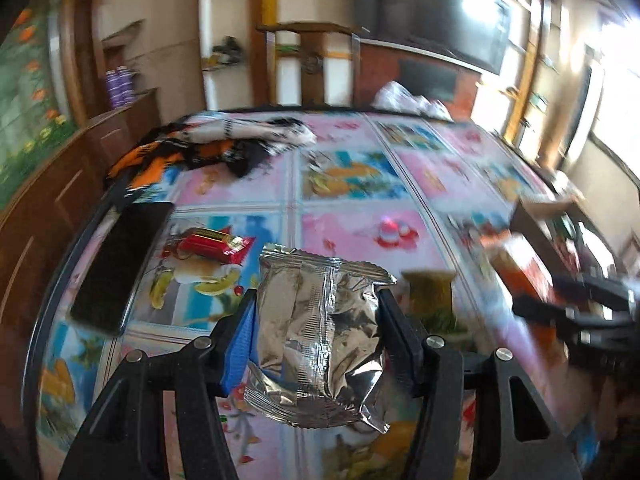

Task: Organize snacks
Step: 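Grasp a foil bag with the left gripper while the right grasps an orange cracker pack, then carry both packs into the cardboard box and open both grippers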

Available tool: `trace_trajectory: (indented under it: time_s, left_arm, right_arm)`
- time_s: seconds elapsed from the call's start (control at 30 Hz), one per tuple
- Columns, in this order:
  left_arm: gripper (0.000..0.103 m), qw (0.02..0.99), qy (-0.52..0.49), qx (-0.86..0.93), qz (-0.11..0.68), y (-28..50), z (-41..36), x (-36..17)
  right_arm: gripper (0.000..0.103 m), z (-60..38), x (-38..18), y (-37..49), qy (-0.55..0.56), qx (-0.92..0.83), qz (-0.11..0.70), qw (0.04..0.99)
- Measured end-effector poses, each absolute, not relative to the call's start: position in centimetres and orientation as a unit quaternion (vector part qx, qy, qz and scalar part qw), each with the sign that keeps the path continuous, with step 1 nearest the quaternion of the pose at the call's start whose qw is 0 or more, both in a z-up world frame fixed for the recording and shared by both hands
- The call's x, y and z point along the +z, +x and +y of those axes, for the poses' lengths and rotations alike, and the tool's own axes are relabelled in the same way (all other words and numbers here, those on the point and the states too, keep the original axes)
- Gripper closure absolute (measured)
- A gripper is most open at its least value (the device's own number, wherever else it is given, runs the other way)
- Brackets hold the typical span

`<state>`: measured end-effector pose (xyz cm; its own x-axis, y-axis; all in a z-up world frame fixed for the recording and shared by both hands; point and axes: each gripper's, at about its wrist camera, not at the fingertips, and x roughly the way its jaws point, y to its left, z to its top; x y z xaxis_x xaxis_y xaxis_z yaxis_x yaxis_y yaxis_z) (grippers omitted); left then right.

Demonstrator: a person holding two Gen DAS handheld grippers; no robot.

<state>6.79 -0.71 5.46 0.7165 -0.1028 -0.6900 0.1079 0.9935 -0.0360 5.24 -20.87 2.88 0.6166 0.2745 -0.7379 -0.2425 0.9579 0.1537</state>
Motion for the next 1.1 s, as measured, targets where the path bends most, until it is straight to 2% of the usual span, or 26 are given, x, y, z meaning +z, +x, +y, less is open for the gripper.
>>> trace_trajectory:
  time_s: [0.4, 1.1]
  left_arm:
    - [0.046, 0.935, -0.039, -0.018, 0.353, 6.3, -2.1, 6.1]
    - [0.046, 0.932, -0.03, -0.068, 0.356, 5.9, -7.2, 6.1]
  right_arm:
    - [0.045, -21.9, 3.7, 5.1, 0.055, 0.147, 0.398, 0.904]
    - [0.045, -26.8, 6.2, 4.7, 0.123, 0.132, 0.364, 0.914]
